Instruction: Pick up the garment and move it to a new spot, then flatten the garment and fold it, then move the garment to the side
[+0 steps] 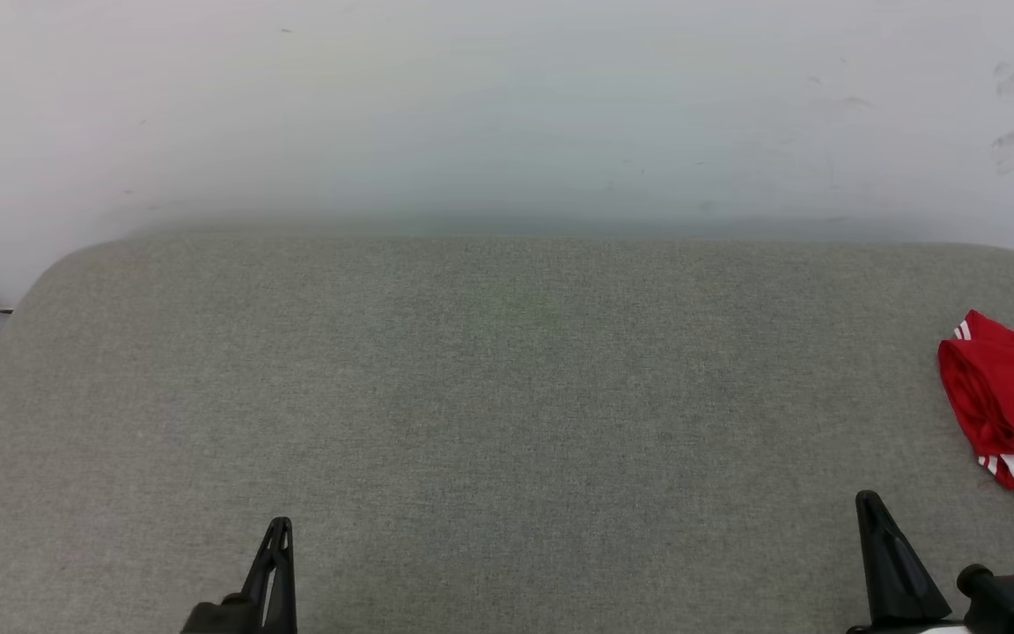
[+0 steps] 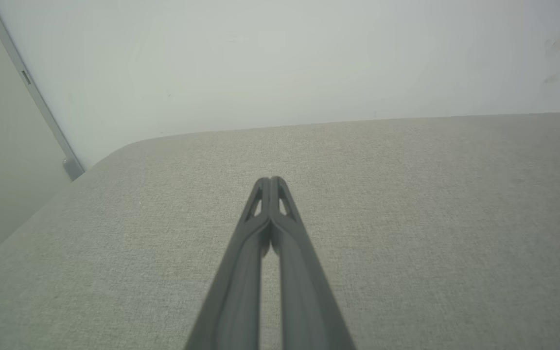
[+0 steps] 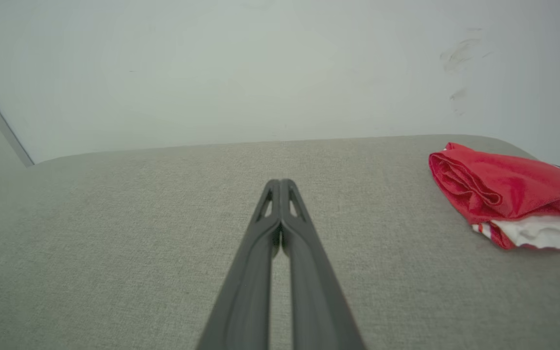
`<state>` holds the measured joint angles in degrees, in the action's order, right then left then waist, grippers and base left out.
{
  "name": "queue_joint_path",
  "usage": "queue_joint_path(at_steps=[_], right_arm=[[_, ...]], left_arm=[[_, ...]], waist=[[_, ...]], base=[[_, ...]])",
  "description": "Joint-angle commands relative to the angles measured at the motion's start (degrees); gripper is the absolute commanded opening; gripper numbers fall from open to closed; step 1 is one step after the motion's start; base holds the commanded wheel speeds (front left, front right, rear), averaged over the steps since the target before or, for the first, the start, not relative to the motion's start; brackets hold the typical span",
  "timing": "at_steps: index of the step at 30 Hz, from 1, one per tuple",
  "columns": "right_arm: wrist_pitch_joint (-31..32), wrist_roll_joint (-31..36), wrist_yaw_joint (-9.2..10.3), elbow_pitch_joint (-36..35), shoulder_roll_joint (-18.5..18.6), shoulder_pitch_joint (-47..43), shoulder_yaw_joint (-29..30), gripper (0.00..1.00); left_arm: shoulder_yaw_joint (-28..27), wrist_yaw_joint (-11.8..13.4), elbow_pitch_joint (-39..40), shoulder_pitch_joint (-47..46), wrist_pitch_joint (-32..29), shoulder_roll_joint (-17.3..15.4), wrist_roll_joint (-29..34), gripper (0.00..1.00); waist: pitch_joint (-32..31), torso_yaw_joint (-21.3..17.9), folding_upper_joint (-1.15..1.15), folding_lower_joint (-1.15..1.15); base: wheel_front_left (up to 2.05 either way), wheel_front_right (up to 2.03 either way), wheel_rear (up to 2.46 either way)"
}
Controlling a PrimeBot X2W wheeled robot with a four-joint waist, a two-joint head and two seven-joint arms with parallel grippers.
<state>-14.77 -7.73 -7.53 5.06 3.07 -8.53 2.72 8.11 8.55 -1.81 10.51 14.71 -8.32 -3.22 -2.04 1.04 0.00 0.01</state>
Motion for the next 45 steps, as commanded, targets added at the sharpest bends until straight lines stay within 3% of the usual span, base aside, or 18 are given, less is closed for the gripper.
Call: queue_joint_path(at_steps=[1, 18, 45], right_arm=[[0.6, -3.7, 0.00, -0.6, 0.1, 0.7, -0.1, 0.00], [4.8, -23.8, 0.01, 1.7, 0.9, 4.3, -0.1, 0.00], [10.0, -46.6, 0.03, 4.2, 1.3, 8.3, 0.4, 0.00]], left_arm=[[-0.5, -0.4, 1.0, -0.7, -0.5, -0.1, -3.9, 0.00], [-2.4, -4.3, -2.7, -4.9, -4.3, 0.0, -25.5, 0.00], [-5.2, -8.7, -6.1, -9.4, -9.1, 0.8, -49.9, 0.00]], waist=[[0.1, 0.0, 0.00, 0.00], [0.4, -0.2, 0.00, 0.00], [0.9, -0.4, 0.00, 0.00]], base=[[0.00, 0.00, 0.00], [0.00, 0.00, 0.00], [0.00, 0.00, 0.00]])
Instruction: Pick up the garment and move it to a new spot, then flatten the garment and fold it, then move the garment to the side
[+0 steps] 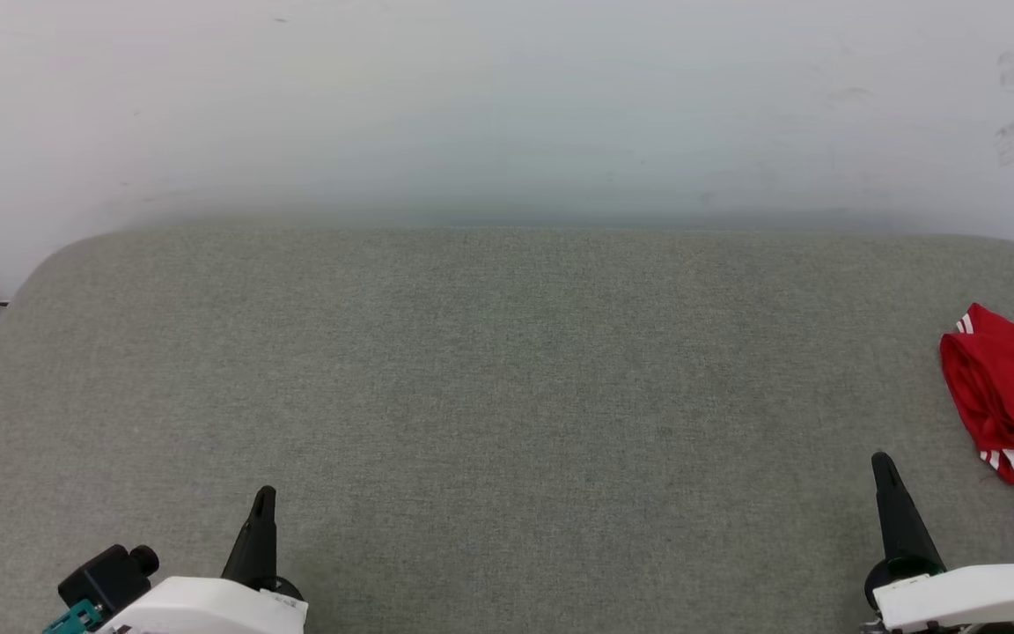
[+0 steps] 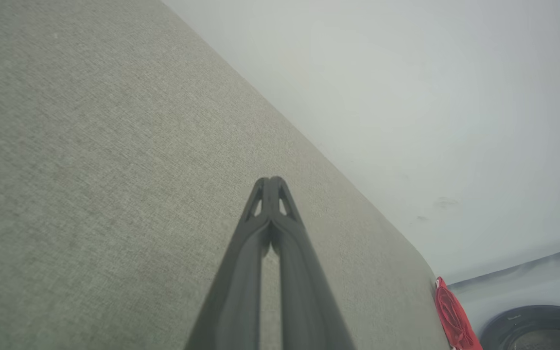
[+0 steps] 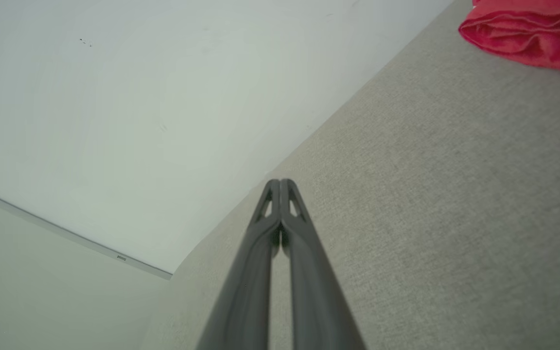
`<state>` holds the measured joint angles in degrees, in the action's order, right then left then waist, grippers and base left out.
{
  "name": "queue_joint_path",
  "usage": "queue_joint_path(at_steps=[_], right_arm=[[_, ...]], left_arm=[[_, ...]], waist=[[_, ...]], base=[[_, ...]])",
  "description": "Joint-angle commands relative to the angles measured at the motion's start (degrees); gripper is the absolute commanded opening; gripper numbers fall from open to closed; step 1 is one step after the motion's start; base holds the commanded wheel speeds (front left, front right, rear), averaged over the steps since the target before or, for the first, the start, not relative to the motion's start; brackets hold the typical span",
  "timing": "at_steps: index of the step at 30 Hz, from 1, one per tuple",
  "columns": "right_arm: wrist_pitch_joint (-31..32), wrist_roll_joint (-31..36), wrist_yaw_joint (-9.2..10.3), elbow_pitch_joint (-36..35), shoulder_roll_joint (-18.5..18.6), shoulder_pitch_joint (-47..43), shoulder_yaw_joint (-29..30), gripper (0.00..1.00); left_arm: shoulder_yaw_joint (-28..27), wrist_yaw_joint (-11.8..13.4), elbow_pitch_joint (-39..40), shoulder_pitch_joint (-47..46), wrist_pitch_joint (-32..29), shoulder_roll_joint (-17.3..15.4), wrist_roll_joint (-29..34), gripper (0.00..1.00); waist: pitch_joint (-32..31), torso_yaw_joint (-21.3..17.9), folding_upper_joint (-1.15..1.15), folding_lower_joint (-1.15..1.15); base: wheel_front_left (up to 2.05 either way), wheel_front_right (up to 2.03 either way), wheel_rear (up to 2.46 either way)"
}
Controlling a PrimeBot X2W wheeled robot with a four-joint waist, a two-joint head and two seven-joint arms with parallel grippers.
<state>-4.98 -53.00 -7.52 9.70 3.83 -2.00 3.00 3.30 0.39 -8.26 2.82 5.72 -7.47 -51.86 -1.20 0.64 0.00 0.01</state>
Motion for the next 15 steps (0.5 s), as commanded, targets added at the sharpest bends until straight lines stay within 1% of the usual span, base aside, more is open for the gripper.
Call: queue_joint_path(at_steps=[1, 15], right_arm=[[0.4, -2.0, 0.02, -0.3, 0.5, 1.8, 0.1, 0.00], [2.7, -11.4, 0.02, 0.7, 0.5, 3.4, 0.5, 0.00]], left_arm=[[-0.5, -0.6, 0.3, -1.8, -0.3, 0.0, -2.0, 0.00], [-2.0, -2.5, -1.1, -3.6, -2.6, 0.5, -11.9, 0.00]], waist=[[0.0, 0.0, 0.00, 0.00], [0.3, -0.1, 0.00, 0.00]], base=[[0.00, 0.00, 0.00], [0.00, 0.00, 0.00]])
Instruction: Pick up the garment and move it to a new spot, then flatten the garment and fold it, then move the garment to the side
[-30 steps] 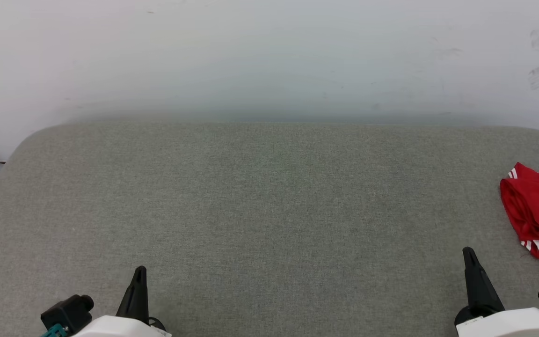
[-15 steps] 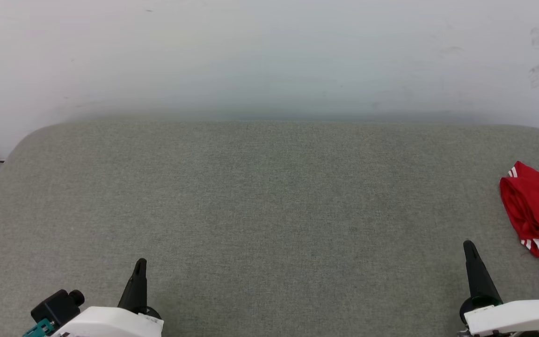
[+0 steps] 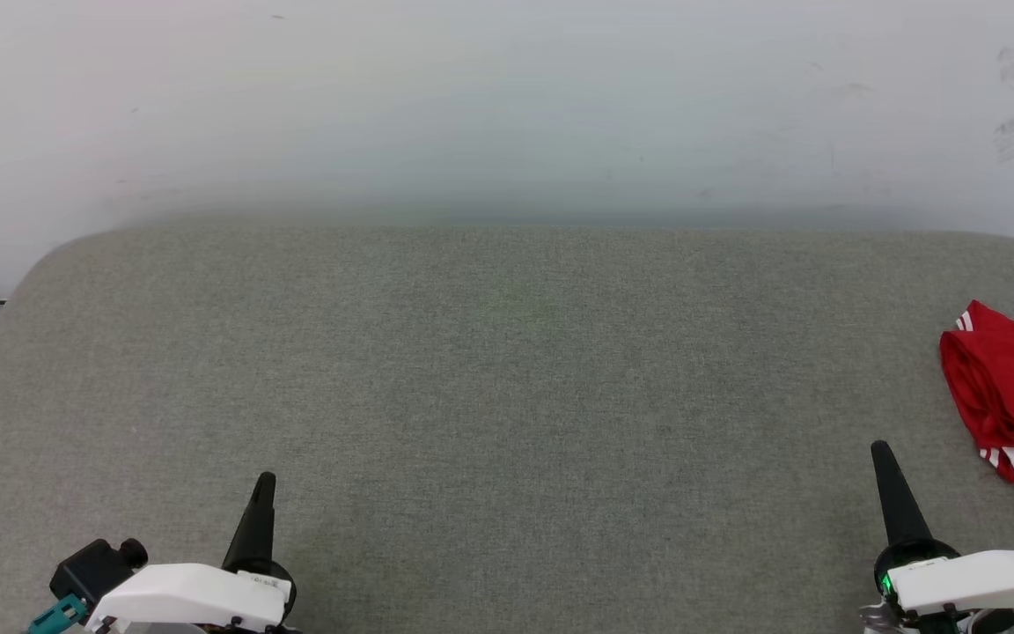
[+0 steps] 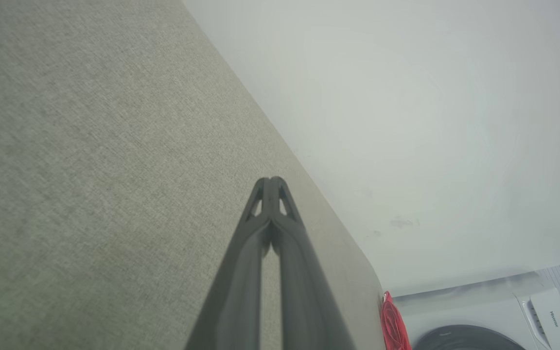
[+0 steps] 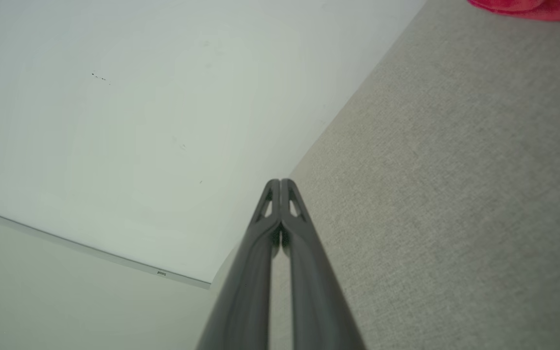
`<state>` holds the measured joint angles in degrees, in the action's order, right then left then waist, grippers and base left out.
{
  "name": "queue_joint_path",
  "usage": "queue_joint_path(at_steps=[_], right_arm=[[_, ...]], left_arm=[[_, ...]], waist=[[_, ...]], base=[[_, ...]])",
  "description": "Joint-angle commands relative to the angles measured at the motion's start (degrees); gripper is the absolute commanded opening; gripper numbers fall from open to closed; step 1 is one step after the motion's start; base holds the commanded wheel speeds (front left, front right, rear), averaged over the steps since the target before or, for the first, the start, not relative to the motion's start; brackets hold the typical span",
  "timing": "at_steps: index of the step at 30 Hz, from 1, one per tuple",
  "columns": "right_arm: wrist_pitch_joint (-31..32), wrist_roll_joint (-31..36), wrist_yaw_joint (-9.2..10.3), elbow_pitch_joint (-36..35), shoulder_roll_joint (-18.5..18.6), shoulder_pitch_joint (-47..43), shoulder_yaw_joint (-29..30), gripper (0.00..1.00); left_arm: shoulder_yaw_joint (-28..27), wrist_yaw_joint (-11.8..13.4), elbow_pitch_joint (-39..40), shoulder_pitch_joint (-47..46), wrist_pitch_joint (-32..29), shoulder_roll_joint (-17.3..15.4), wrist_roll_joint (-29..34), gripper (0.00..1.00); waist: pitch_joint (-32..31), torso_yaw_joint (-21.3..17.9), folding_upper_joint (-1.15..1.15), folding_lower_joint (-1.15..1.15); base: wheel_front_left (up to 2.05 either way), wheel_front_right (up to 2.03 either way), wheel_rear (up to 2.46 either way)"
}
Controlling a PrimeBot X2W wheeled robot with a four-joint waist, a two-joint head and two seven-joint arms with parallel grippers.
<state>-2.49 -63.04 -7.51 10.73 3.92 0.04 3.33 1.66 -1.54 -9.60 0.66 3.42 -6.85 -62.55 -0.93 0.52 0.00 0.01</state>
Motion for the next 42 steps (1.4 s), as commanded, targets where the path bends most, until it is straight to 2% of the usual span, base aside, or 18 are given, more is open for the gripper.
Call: queue_joint_path(at_steps=[1, 21, 42], right_arm=[[0.4, -2.0, 0.01, -0.2, 0.4, 1.5, 0.2, 0.00], [3.4, -13.2, 0.02, 1.2, 0.3, 3.4, 0.8, 0.00], [5.9, -22.7, 0.03, 2.3, 0.1, 5.2, 1.4, 0.00]], left_arm=[[-0.4, -0.6, 0.1, -1.6, -0.4, -0.1, -1.9, 0.00], [-2.5, -2.8, -1.6, -3.8, -3.3, 0.8, -13.8, 0.00], [-4.3, -4.7, -3.1, -5.6, -5.9, 1.5, -23.6, 0.00]], waist=[[0.0, 0.0, 0.00, -0.01], [0.4, -0.2, 0.00, -0.01], [0.7, -0.3, 0.00, -0.01]], base=[[0.00, 0.00, 0.00], [0.00, 0.00, 0.00], [0.00, 0.00, 0.00]])
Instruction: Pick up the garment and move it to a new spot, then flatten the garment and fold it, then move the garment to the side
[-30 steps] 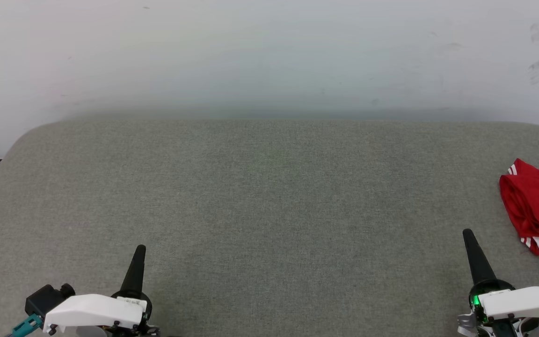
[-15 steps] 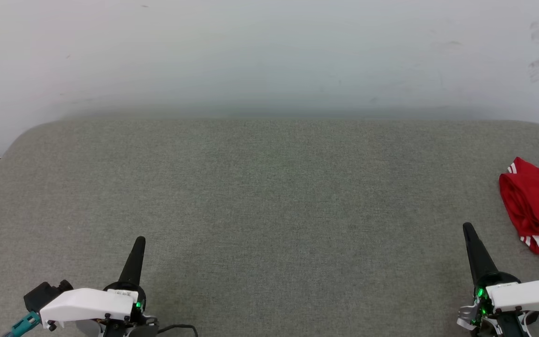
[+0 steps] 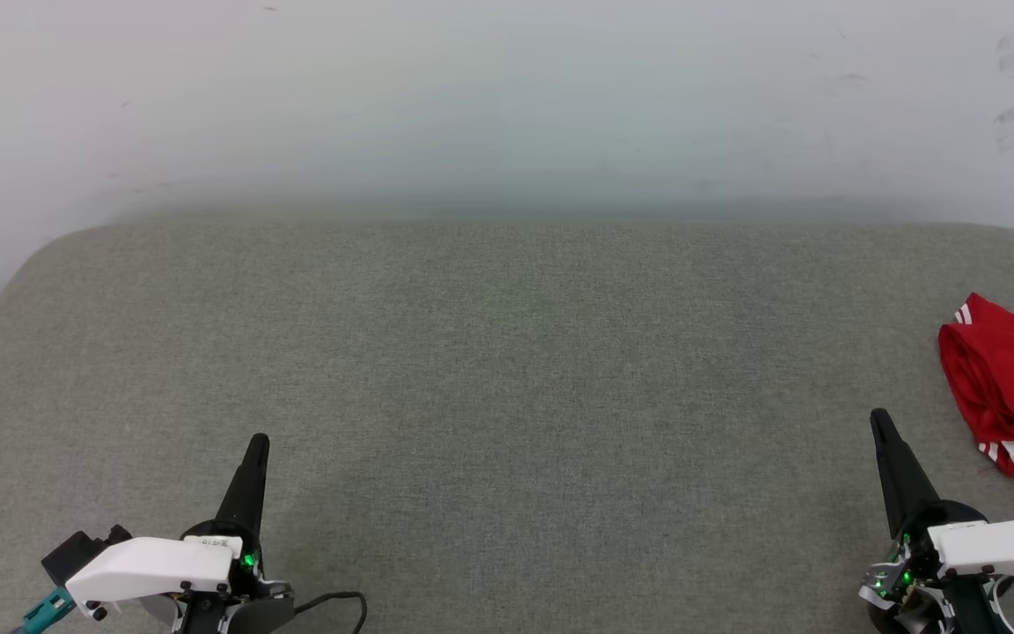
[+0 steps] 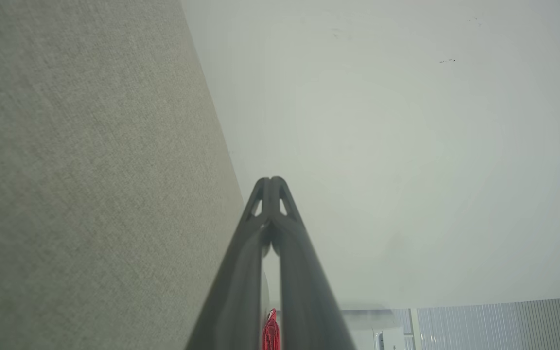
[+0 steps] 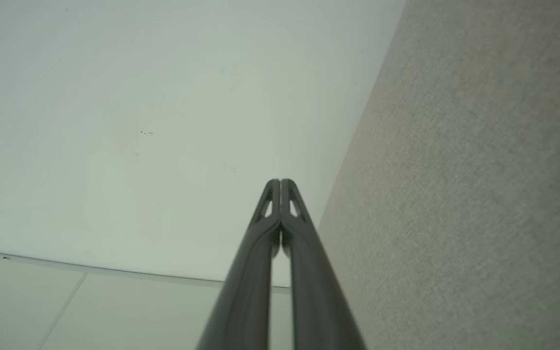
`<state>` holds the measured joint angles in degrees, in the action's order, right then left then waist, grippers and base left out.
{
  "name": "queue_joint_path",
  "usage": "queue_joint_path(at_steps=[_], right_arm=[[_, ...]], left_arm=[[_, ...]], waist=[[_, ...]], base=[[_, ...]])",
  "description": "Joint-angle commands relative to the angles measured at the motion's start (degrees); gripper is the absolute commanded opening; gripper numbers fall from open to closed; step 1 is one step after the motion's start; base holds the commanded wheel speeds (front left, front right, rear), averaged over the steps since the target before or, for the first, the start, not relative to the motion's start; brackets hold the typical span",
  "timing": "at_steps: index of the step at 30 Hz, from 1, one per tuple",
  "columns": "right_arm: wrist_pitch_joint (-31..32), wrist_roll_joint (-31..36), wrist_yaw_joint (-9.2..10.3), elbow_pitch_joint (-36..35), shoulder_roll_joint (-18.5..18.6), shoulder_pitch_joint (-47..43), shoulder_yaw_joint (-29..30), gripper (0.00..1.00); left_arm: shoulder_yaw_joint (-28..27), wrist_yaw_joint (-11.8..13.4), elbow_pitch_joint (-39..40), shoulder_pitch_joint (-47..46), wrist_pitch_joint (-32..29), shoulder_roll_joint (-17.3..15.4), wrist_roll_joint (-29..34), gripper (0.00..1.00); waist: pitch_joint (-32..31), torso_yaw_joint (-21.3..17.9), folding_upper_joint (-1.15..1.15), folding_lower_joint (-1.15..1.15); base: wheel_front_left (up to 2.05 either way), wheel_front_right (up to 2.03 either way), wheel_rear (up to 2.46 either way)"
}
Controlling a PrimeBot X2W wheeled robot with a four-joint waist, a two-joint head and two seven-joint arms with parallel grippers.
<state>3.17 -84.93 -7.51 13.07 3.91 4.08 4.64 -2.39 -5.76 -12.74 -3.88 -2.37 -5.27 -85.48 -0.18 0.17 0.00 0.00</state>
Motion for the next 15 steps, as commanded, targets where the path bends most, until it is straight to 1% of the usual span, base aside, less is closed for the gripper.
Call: queue_joint_path(at_steps=[1, 15], right_arm=[[0.4, -1.2, 0.03, 0.0, 0.1, 1.2, 0.1, 0.00], [2.0, -6.9, 0.04, 0.7, 0.0, 2.1, 0.5, 0.00]], left_arm=[[-0.4, -0.5, -0.1, -1.2, -0.3, 0.0, -1.2, 0.00], [-1.5, -1.6, -1.0, -2.3, -2.0, 0.6, -7.1, 0.00]], waist=[[0.0, 0.0, 0.00, 0.00], [0.3, -0.1, 0.00, 0.00]], base=[[0.00, 0.00, 0.00], [0.00, 0.00, 0.00]])
